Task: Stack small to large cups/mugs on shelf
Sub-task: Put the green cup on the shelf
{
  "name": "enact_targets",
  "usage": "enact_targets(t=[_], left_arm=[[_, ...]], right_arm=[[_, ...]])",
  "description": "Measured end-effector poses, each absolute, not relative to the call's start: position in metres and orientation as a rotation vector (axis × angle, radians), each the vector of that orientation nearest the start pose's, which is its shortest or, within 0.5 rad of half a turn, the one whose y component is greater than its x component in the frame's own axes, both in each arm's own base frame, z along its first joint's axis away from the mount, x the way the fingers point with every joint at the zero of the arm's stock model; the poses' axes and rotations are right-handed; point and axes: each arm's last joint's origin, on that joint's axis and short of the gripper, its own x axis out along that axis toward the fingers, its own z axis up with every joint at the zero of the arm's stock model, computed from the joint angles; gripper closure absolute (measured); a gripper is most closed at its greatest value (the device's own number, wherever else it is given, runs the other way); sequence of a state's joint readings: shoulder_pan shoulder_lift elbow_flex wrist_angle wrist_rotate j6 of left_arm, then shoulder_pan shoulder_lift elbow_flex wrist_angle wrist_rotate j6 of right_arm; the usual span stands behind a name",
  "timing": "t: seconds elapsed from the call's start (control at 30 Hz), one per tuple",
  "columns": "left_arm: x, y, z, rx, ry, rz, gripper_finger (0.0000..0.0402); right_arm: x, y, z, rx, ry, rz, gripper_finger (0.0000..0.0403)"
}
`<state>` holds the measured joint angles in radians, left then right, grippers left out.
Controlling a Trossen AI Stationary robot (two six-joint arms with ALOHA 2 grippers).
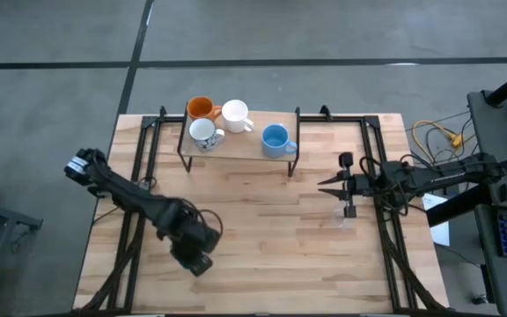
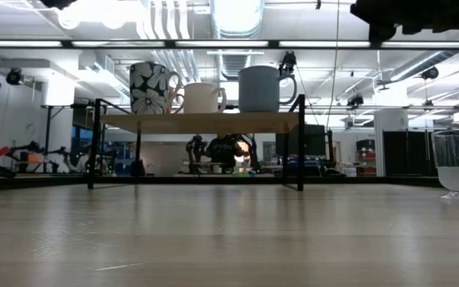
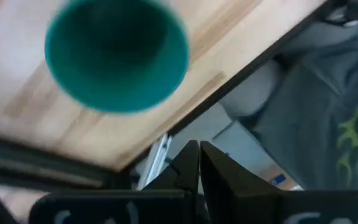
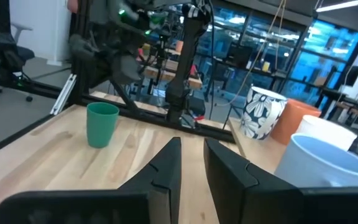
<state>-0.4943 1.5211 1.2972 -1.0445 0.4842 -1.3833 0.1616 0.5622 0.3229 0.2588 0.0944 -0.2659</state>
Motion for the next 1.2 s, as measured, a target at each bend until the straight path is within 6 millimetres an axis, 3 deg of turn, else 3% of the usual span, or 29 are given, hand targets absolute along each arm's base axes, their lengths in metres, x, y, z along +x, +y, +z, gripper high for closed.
enact_targets(t=[0.1, 0.3, 0.47, 0.73, 1.07, 1.2], left_arm=[[0.247, -0.161, 0.284, -1.041, 1.666, 0.242, 0.0402], [0.25, -0.189, 0.296, -0.838, 1.49, 0.247, 0.0402], [0.247, -0.206, 0.291, -0.662, 1.447, 0.226, 0.0402], [0.24, -0.221, 0.27, -0.4, 1.434, 0.187, 0.0402], [0.243, -0.225, 0.266, -0.332, 1.427, 0.117, 0.0401], [0.242, -0.224, 0.266, -0.322, 1.431, 0.113, 0.038]], right_arm=[[0.143, 0.021, 0.248, -0.291, -0.036, 0.063, 0.034], [0.143, 0.021, 0.253, -0.324, -0.052, 0.06, 0.0339], [0.143, 0.021, 0.255, -0.328, -0.057, 0.059, 0.034], [0.143, 0.021, 0.254, -0.328, -0.055, 0.059, 0.0339], [0.143, 0.021, 0.252, -0.317, -0.032, 0.062, 0.0339], [0.143, 0.021, 0.252, -0.316, -0.031, 0.063, 0.0339]])
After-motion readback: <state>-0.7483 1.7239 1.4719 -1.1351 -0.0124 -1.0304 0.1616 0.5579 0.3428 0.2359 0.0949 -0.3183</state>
